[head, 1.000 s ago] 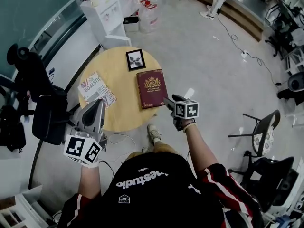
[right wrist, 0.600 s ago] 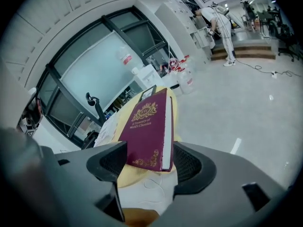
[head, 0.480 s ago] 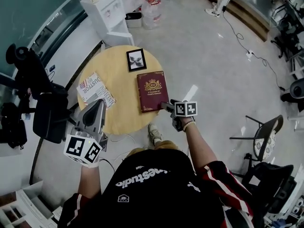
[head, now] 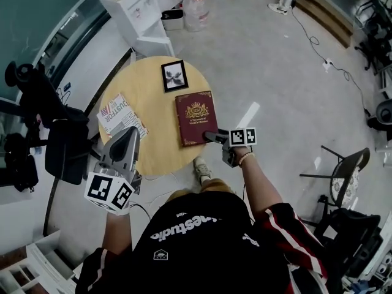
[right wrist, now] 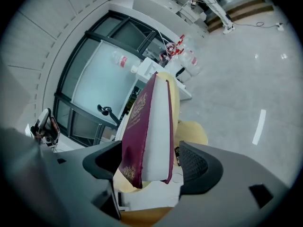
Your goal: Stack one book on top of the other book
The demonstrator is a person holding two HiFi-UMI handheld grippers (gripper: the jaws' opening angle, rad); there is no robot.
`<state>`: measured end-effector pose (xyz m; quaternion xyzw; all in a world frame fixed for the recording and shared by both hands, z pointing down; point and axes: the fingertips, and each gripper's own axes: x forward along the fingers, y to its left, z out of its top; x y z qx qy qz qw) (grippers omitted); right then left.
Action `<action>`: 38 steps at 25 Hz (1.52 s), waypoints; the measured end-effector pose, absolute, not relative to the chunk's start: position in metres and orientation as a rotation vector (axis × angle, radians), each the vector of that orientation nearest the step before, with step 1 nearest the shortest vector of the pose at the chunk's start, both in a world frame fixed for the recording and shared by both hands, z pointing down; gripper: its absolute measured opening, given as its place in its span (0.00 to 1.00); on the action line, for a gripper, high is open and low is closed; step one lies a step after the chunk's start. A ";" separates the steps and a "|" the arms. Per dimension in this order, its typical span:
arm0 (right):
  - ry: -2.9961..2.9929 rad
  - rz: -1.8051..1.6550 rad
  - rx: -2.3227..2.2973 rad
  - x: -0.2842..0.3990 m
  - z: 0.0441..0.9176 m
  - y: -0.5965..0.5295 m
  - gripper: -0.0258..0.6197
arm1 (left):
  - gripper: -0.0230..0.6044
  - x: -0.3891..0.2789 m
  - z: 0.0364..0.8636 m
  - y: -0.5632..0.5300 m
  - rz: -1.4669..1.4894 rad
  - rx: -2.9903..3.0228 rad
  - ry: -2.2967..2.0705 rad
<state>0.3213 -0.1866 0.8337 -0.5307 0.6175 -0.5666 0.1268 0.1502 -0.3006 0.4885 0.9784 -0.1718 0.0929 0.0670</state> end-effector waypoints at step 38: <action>1.673 -1.695 -1.488 0.283 0.766 -0.157 0.42 | 0.06 0.019 0.451 -0.303 0.042 2.877 -0.766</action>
